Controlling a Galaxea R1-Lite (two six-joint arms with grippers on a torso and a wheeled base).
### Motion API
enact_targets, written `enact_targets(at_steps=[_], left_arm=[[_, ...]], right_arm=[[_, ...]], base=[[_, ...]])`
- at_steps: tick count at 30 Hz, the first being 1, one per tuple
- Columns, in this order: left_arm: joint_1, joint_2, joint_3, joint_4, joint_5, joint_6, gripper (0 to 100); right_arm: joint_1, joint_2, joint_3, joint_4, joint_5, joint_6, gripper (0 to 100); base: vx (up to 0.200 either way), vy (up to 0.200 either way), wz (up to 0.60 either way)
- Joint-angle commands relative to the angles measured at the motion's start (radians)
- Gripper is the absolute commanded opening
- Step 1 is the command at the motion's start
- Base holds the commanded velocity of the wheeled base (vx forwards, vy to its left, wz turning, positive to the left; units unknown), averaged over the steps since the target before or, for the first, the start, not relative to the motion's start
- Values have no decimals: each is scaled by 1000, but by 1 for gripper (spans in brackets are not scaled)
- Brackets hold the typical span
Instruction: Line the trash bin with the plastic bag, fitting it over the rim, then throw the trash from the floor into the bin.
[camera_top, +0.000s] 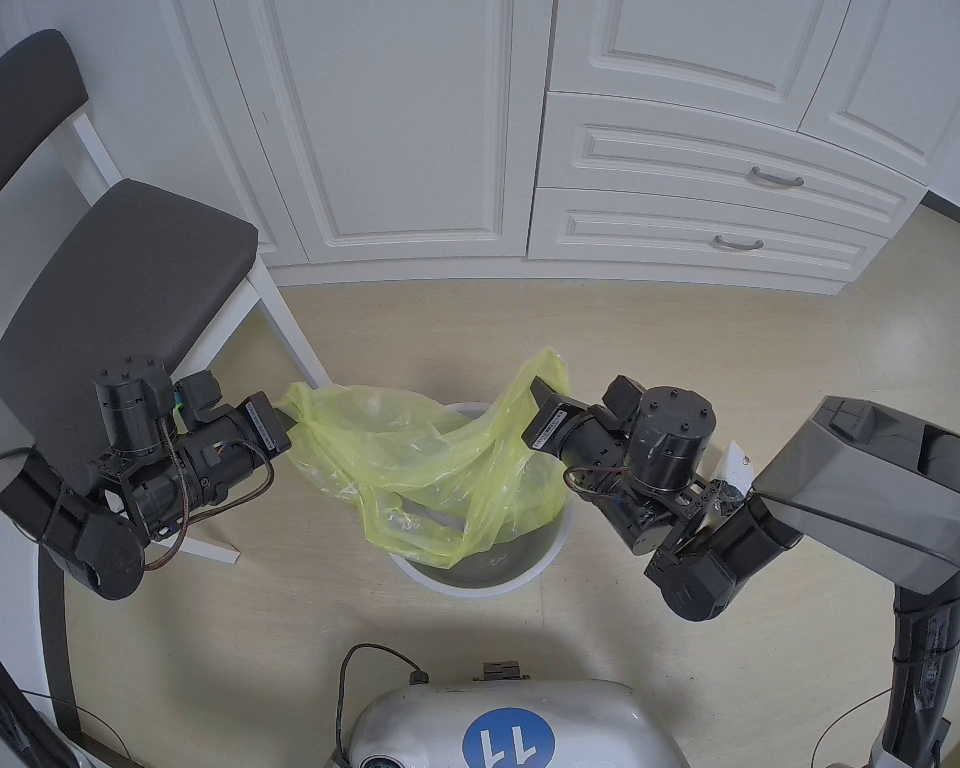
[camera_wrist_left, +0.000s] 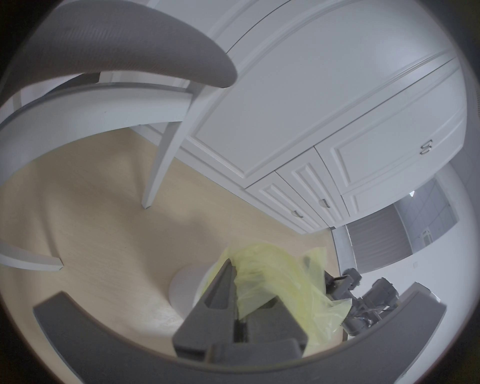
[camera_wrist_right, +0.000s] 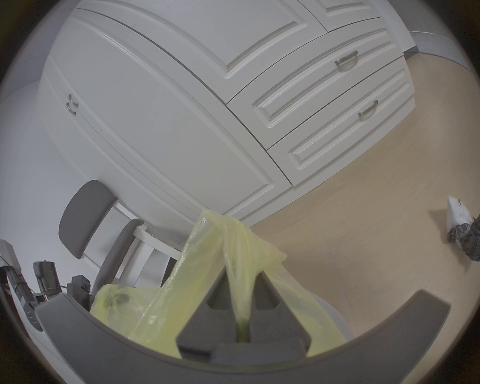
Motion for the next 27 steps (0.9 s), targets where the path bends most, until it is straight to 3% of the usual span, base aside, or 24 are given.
enact_targets(at_steps=[1, 7, 16, 23, 27], left_arm=[[-40, -41, 29, -6, -14, -2, 0], [-50, 12, 26, -13, -11, -2, 0], [-40, 72, 26, -66, -8, -3, 0], [-67, 138, 45, -124, -7, 0, 0], [-66, 161, 42, -125, -1, 14, 0]], right_arm=[[-5, 6, 25, -3, 25, 4, 0], [-24, 150, -1, -95, 65, 5, 0], [-4, 282, -148, -82, 36, -1, 0], [-27, 225, -125, -68, 36, -4, 0], [-38, 64, 20, -63, 63, -47, 0]], base=[[0, 0, 0], [0, 0, 0], [0, 0, 0], [0, 0, 0], [0, 0, 0]])
